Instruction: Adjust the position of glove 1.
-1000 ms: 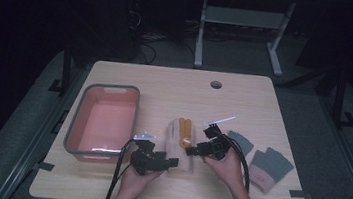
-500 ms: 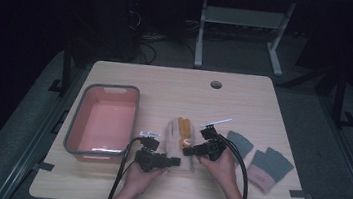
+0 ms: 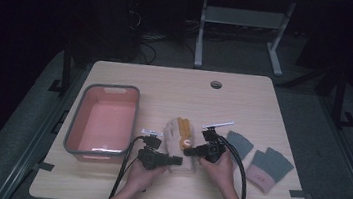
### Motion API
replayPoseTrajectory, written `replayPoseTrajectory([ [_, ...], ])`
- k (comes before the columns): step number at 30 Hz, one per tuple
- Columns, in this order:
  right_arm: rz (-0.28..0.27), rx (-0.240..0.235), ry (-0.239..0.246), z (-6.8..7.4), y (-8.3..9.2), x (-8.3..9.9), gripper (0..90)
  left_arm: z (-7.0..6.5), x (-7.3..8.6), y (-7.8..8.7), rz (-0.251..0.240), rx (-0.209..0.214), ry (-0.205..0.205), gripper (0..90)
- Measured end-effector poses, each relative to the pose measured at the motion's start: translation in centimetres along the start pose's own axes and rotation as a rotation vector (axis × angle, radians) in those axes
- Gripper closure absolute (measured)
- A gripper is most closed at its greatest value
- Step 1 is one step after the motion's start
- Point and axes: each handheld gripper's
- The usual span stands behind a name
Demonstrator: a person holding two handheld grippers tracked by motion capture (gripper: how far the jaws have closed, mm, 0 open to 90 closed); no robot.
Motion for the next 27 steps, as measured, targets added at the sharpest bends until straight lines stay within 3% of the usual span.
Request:
replayPoseTrajectory([
  [7, -0.019, -0.047, -0.037, -0.7, 0.3, 0.2, 82.1, 0.3, -0.2, 0.0, -0.002, 0.026, 0.022, 65.4],
  [12, -0.027, -0.084, -0.036, -1.0, 0.6, 0.3, 82.7, 0.3, -0.6, 0.2, 0.018, 0.038, 0.001, 66.2],
  [27, -0.033, -0.111, -0.019, -0.2, 2.1, 0.5, 83.3, -0.6, -1.1, 1.2, 0.024, 0.060, -0.044, 66.6],
])
Point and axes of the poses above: each handheld gripper's, and its own axes: y roughly backward along the jaws, x roughly out of its underside, z roughly to its left, and after that the axes turned 4 degrees about -x, right-handed
